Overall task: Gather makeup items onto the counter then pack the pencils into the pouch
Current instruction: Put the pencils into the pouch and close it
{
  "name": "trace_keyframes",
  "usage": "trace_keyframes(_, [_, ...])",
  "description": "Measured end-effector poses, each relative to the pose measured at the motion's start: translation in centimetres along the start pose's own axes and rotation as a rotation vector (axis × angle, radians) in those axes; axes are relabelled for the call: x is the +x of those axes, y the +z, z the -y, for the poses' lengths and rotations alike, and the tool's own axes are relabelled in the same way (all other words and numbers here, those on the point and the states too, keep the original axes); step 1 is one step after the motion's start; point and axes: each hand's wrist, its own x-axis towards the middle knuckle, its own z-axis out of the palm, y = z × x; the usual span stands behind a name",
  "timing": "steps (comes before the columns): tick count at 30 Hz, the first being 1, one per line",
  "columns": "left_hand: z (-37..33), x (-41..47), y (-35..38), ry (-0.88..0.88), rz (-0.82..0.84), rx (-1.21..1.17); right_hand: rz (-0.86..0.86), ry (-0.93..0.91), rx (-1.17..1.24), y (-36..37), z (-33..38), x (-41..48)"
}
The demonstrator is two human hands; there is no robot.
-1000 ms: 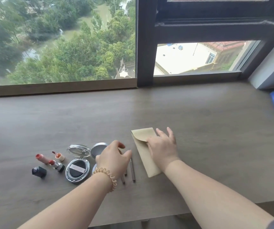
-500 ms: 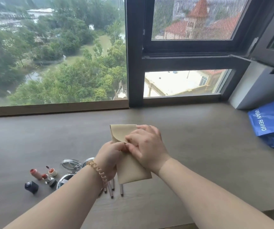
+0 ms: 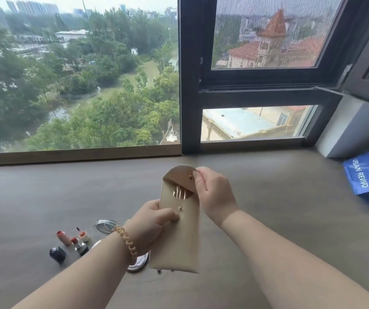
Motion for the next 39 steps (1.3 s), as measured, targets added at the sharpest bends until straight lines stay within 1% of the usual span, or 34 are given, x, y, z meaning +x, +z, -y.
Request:
trace_keyframes(1, [0.1,-0.2,-0.1,-0.005,0.014,-0.007,-0.041,0.079,0.059,-0.3,0.0,0.6])
trace_keyframes(3, [0.2,-0.5,-0.5,-0.013,0.044,-0.004,-0.046,0.21,0.134,-0.9,-0.3,1.8])
trace_keyframes(4, [0.2,-0.6,-0.8,-0.023,0.06,0.012,-0.023,0.257,0.125,-1.1,-0.5,2.4])
trace_keyframes(6, [0.2,-0.8,-1.1,-0.042,0.103,0.057,0.028,0.302,-0.002,-1.5,-0.9,2.9])
trace_keyframes(7, [0.2,-0.9,-1.2,-0.054,0.119,0.07,0.04,0.28,-0.143,-1.5,-1.0,2.9])
trace_keyframes(9, [0.2,-1.0,-1.5,-0.058,0.134,0.081,0.046,0.084,-0.457,-1.1,-1.2,2.5])
trace_keyframes(10, [0.2,-1.0,-1.6,-0.051,0.136,0.083,0.067,-0.013,-0.525,-0.7,-1.1,2.3])
trace_keyframes(11, [0.2,-1.0,-1.8,-0.044,0.133,0.083,0.109,-0.07,-0.491,-0.3,-0.8,1.9])
trace_keyframes(12, [0.1,-0.9,-1.9,-0.038,0.124,0.084,0.175,-0.063,-0.38,-0.1,-0.5,1.6])
trace_keyframes(13, [0.1,-0.9,-2.1,-0.034,0.112,0.089,0.237,0.006,-0.213,0.0,0.0,1.4])
trace_keyframes(14, [0.1,-0.8,-2.3,-0.031,0.098,0.097,0.283,0.111,-0.042,0.0,0.5,1.3])
trace_keyframes(15, [0.1,-0.7,-2.5,-0.031,0.08,0.109,0.311,0.188,0.091,0.0,0.8,1.3])
trace_keyframes(16, [0.0,-0.7,-2.7,-0.03,0.068,0.126,0.342,0.228,0.169,0.1,1.1,1.3])
trace_keyframes(17, [0.1,-0.7,-2.9,-0.026,0.063,0.148,0.392,0.22,0.18,0.1,1.3,1.3])
trace_keyframes(18, [0.1,-0.6,-3.1,-0.02,0.064,0.174,0.455,0.185,0.14,0.1,1.6,1.2])
trace_keyframes(20, [0.3,-0.6,-3.3,-0.011,0.061,0.232,0.566,0.09,-0.023,0.5,2.1,1.0])
trace_keyframes(22, [0.5,-0.6,-3.3,0.0,0.06,0.275,0.616,0.016,-0.169,1.0,2.4,0.8])
trace_keyframes(24, [0.7,-0.6,-3.3,0.001,0.06,0.317,0.593,-0.058,-0.258,1.7,2.5,0.6])
trace_keyframes(25, [0.8,-0.6,-3.3,-0.001,0.061,0.332,0.557,-0.099,-0.258,2.0,2.4,0.4])
trace_keyframes(28, [0.8,-0.8,-3.5,-0.007,0.079,0.346,0.474,-0.167,-0.165,2.5,2.1,0.3])
trace_keyframes(31, [0.7,-0.9,-3.6,-0.022,0.094,0.341,0.441,-0.157,-0.093,2.4,2.2,0.2])
trace_keyframes(36, [0.5,-1.2,-3.4,-0.023,0.101,0.306,0.365,-0.082,-0.077,2.8,2.4,0.1])
trace_keyframes(39, [0.6,-1.1,-3.1,-0.029,0.096,0.278,0.335,-0.112,-0.025,3.2,2.2,0.2])
